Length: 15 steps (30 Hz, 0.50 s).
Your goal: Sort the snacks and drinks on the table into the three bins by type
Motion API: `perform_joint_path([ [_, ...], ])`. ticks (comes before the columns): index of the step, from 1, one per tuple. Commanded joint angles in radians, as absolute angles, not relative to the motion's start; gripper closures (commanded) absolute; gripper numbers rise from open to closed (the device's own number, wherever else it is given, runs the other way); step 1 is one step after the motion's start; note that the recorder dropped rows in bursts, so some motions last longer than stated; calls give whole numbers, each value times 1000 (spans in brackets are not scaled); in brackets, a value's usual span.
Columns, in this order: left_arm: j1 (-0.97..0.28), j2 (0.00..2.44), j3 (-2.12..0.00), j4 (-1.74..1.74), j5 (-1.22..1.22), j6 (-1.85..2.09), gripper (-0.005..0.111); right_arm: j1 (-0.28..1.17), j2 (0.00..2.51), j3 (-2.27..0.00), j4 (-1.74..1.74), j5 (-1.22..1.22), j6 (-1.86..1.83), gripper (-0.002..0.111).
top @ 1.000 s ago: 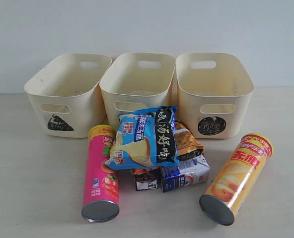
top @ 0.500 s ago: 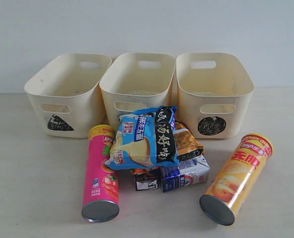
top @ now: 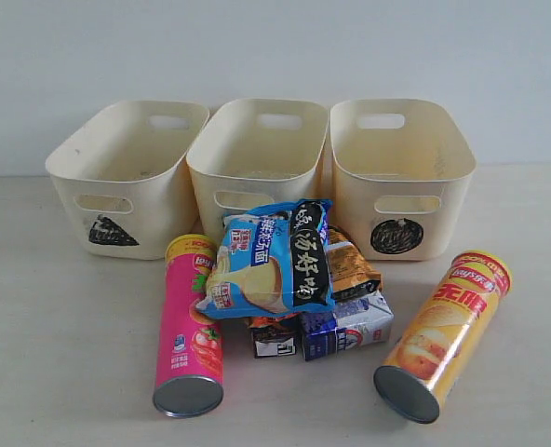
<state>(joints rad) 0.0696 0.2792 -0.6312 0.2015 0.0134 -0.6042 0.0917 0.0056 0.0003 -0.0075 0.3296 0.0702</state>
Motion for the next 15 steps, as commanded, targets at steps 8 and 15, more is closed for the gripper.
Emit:
perform_joint_path([
  [8,-63,641,-951,52,678,-40,102,89,0,0,-9,322,69,108],
  [15,-115,851,-1069,-295,959,163,102,89,0,0,-9,322,69,108],
])
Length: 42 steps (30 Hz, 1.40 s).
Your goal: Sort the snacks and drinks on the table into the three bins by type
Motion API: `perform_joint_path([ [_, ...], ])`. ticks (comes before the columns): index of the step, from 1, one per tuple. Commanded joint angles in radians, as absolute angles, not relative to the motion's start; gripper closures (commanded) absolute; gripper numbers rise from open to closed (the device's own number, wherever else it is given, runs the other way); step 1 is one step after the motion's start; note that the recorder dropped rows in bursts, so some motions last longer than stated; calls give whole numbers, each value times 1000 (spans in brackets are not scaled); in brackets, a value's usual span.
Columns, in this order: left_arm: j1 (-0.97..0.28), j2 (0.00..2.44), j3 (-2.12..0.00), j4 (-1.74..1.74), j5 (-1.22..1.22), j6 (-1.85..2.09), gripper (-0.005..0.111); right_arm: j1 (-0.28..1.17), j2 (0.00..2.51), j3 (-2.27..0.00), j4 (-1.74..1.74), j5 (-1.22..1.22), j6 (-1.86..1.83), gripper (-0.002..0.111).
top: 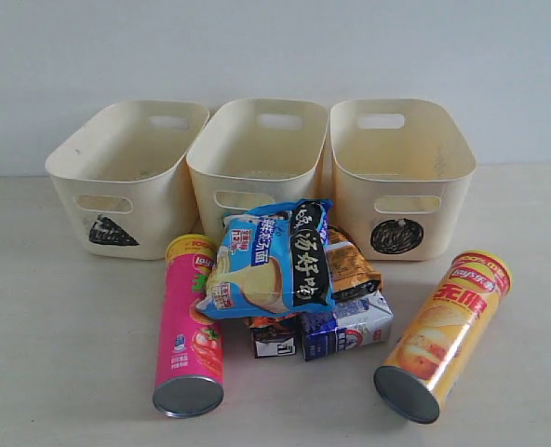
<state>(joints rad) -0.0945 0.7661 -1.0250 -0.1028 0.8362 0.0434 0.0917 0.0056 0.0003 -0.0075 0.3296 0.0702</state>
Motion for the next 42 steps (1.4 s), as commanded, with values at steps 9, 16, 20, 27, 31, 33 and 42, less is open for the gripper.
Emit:
perform_joint_path([
  [9,-115,994,-1071,-641,1040,317,102,89,0,0,-9,322,69,108],
  [16,-235,1081,-1071,-628,1050,356,102,89,0,0,-9,322,69,108],
  [20,-350,1129,-1071,-455,1002,214,102,89,0,0,-9,322,69,108],
  [27,-594,1337,-1071,-36,988,-178,102,89,0,0,-9,322,69,108],
  [31,-592,1458,-1071,-20,921,-264,101,89,0,0,-9,322,69,108],
  [33,-592,1508,-1071,-17,880,-287,91,89,0,0,-9,322,69,108],
  [42,-592,1649,-1071,0,780,-432,19,89,0,0,-9,322,69,108],
])
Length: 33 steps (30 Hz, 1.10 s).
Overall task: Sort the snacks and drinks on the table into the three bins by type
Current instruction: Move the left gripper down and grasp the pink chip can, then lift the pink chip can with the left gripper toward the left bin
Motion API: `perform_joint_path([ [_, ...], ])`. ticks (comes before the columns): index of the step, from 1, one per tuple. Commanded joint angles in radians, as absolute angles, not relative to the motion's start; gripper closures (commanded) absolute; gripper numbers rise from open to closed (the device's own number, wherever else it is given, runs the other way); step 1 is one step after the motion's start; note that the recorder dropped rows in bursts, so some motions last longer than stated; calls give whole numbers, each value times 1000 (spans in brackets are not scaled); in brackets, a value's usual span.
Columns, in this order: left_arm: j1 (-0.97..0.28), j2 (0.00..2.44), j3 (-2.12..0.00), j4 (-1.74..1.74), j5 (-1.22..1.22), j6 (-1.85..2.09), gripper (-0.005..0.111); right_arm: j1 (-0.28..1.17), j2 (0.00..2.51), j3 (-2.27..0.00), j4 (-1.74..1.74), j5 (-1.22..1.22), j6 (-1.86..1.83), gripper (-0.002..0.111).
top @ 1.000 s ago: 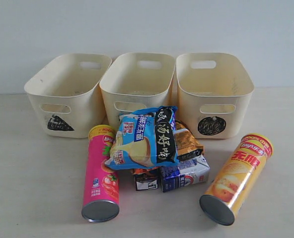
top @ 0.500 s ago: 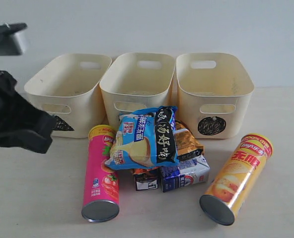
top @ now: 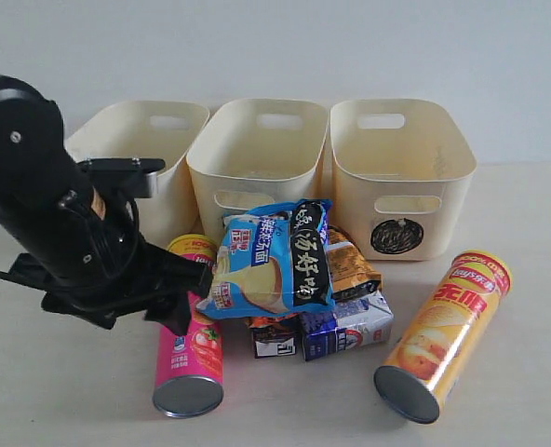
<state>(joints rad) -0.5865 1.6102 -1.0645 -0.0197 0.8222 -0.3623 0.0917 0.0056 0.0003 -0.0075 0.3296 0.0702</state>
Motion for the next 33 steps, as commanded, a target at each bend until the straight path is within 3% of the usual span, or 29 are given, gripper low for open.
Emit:
perform_joint_path([
  [1,-592,1661,-1071,0,765,-441,16,89,0,0,-9,322,69,108],
  [14,-592,1796,-1071,-15,619,-502,15,89,0,0,-9,322,69,108],
  [22,-592,1864,-1071,-17,595,-502,25,89,0,0,-9,322,69,108],
  [25,-592,1884,-1071,-17,603,-502,40,89,0,0,-9,322,69,108],
  [31,-592,1879,-1071,-17,636,-502,99,89,0,0,-9,322,69,108],
  [33,-592,1863,-1071,-17,659,-493,102,89,0,0,-9,322,69,108],
])
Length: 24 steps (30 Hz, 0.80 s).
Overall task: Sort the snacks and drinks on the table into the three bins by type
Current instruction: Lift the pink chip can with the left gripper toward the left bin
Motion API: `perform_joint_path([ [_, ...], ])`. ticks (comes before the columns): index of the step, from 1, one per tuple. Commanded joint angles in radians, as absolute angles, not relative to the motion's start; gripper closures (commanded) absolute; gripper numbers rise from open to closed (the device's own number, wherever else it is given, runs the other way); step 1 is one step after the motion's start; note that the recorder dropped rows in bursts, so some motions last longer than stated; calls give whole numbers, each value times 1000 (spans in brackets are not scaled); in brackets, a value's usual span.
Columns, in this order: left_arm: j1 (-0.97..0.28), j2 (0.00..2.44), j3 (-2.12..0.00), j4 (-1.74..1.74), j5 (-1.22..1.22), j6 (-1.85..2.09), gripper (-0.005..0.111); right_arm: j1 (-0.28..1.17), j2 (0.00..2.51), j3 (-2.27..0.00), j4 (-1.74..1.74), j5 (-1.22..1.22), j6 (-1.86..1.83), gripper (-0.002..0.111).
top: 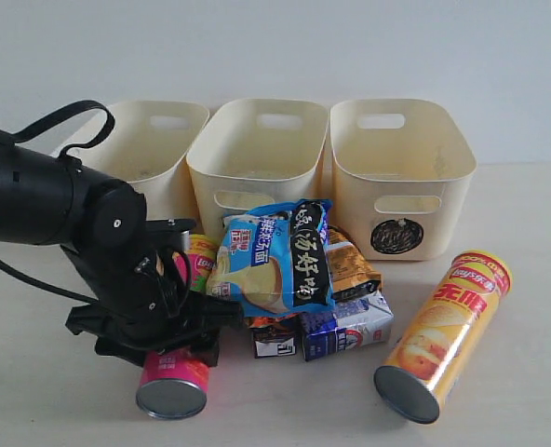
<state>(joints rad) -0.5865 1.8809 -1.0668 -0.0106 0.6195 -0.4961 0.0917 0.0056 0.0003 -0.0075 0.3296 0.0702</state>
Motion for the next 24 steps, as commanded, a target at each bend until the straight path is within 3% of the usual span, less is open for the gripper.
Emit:
perform_joint_path([
  [1,-592,1855,-1071,-11,666,-493,102,89,0,0,-9,322,69,108],
  [24,-592,1437,-1071,137,871,-489,102,89,0,0,-9,322,69,108],
])
